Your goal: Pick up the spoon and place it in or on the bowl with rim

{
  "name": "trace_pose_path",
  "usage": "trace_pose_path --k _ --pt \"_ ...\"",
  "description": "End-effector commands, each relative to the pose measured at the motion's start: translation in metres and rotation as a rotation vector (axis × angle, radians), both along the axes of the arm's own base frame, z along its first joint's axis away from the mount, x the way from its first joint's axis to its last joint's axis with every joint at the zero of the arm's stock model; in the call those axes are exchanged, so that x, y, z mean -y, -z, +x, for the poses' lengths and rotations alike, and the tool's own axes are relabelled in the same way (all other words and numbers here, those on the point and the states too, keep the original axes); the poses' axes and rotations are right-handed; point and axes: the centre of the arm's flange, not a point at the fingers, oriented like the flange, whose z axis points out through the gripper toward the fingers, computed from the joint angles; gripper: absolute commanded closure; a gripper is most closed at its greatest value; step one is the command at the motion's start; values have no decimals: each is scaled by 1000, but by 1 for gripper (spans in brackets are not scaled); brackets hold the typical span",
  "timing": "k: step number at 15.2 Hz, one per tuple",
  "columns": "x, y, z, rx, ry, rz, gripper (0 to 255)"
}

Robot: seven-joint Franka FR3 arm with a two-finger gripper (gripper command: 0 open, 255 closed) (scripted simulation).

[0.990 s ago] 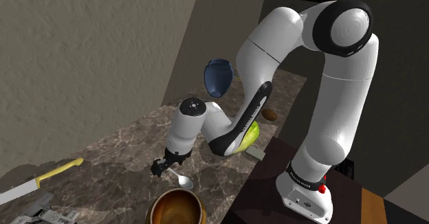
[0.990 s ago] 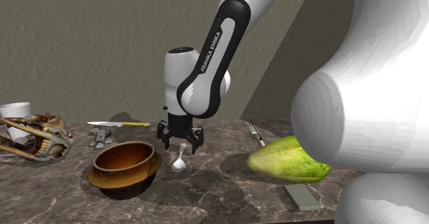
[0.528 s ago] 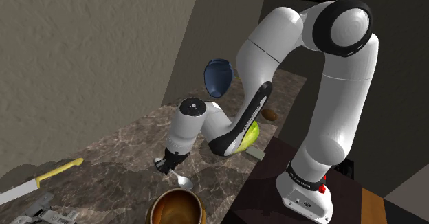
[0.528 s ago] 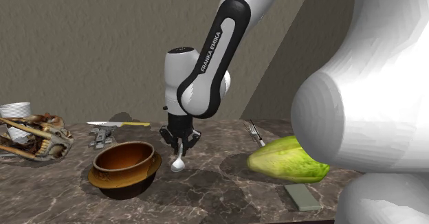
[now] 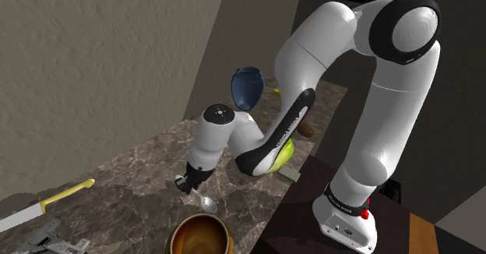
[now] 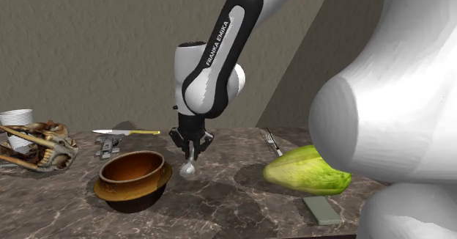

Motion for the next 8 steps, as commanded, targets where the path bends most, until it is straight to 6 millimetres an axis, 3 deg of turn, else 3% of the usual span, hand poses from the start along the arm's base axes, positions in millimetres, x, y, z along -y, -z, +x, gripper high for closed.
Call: trace_pose_path --k 1,8 --pt "1 -10 1 -1 1 0 255" --pt "1 -47 1 -1 1 0 255"
